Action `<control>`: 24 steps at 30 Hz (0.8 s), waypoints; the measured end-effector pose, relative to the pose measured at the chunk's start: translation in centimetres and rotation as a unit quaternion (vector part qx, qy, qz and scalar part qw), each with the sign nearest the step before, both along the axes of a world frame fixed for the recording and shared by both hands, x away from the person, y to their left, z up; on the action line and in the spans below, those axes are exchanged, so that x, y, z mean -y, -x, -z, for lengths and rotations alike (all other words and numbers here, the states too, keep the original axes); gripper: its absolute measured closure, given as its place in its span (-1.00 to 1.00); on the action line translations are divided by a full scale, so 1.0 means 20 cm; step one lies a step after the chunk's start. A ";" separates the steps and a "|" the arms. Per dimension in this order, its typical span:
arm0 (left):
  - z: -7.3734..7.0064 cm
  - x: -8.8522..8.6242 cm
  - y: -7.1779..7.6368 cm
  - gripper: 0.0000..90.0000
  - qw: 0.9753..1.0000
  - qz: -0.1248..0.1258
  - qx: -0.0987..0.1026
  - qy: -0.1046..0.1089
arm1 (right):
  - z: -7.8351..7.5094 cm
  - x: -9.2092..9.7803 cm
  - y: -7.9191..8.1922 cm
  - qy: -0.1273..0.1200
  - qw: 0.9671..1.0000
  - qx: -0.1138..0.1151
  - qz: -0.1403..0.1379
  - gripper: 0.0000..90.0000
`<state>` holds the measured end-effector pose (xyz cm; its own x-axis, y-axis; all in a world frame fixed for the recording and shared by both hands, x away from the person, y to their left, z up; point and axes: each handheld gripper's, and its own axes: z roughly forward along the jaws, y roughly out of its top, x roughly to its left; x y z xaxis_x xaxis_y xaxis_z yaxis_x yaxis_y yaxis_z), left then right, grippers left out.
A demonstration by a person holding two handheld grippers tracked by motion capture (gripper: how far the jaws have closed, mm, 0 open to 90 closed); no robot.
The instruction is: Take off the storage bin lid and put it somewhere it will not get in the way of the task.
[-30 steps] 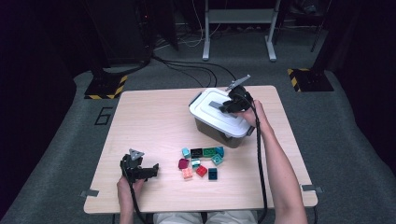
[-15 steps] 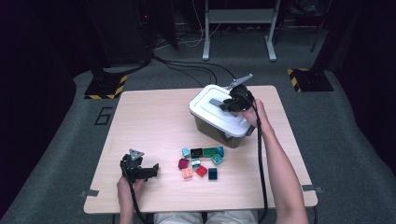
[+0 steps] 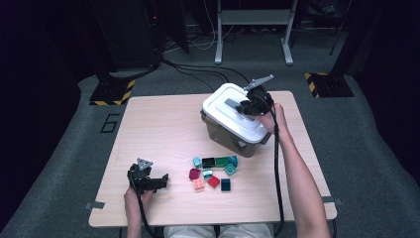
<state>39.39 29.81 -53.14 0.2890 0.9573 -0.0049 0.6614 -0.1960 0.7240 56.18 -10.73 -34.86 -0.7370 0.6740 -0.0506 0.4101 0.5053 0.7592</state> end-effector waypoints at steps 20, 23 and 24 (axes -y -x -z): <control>0.00 0.00 0.00 -0.98 1.000 0.000 0.000 0.000 | -0.07 0.18 0.08 -0.020 0.994 0.002 0.108 0.49; 0.00 0.00 0.00 -0.98 1.000 0.000 0.000 0.000 | -0.07 0.22 0.09 -0.018 0.993 0.006 0.120 0.49; 0.00 0.00 0.00 -0.98 1.000 0.000 0.000 0.000 | -0.07 0.23 0.09 -0.021 0.992 0.005 0.126 0.49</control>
